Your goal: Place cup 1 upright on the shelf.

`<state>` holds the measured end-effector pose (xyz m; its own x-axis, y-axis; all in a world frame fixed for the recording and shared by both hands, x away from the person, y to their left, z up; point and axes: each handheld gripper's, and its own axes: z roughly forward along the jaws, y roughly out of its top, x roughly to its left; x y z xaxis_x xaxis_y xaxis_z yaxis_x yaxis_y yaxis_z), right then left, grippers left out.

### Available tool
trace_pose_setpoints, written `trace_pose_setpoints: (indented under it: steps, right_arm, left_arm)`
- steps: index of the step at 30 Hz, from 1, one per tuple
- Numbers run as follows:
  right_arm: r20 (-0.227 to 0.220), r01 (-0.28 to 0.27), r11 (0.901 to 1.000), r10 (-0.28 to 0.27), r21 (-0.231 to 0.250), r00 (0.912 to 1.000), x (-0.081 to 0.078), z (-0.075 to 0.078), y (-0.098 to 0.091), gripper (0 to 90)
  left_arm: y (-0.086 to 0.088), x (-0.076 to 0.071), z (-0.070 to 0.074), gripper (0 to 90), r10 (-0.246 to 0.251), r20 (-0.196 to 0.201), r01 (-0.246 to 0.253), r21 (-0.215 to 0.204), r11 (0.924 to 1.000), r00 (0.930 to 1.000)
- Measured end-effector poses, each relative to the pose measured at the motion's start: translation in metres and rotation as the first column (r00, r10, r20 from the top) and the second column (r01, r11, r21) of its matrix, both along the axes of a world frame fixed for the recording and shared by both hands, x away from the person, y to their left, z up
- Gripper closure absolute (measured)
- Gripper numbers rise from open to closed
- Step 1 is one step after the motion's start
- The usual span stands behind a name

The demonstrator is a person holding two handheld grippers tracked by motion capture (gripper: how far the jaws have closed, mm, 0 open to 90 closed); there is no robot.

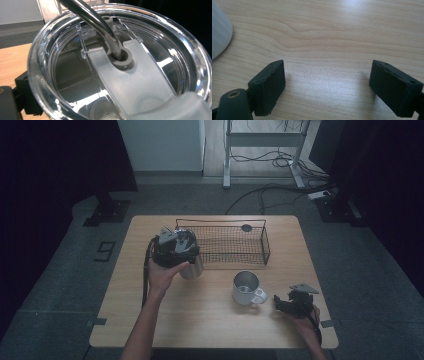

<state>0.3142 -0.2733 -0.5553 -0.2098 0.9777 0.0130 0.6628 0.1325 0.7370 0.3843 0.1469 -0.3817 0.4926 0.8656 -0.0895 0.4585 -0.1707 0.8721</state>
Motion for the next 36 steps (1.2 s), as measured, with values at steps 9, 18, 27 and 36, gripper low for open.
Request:
trace_pose_setpoints:
  steps: [9, 18, 27, 36]
  right_arm:
    - [0.002, 0.001, 1.0, -0.001, 0.001, 1.0, 0.0, 0.0, 0.0, 13.4]
    - [0.002, 0.001, 1.0, -0.001, 0.001, 1.0, 0.0, 0.0, 0.0, 13.4]
    - [0.003, 0.002, 1.0, -0.002, 0.002, 1.0, 0.0, 0.0, 0.0, 13.4]
    - [0.003, 0.002, 1.0, -0.002, 0.002, 1.0, 0.0, 0.0, 0.0, 13.4]
  left_arm:
    - [-0.004, 0.006, 0.009, 3.7, 0.0, 0.005, 0.0, 0.005, 1.0, 1.0]
    - [-0.004, 0.012, 0.016, 3.7, 0.002, 0.014, -0.002, -0.015, 0.9999, 0.9999]
    - [-0.007, 0.018, 0.024, 3.7, -0.004, 0.021, 0.004, -0.02, 0.9998, 0.9998]
    - [-0.008, 0.026, 0.028, 3.7, 0.008, 0.021, -0.007, -0.024, 0.9997, 0.9997]
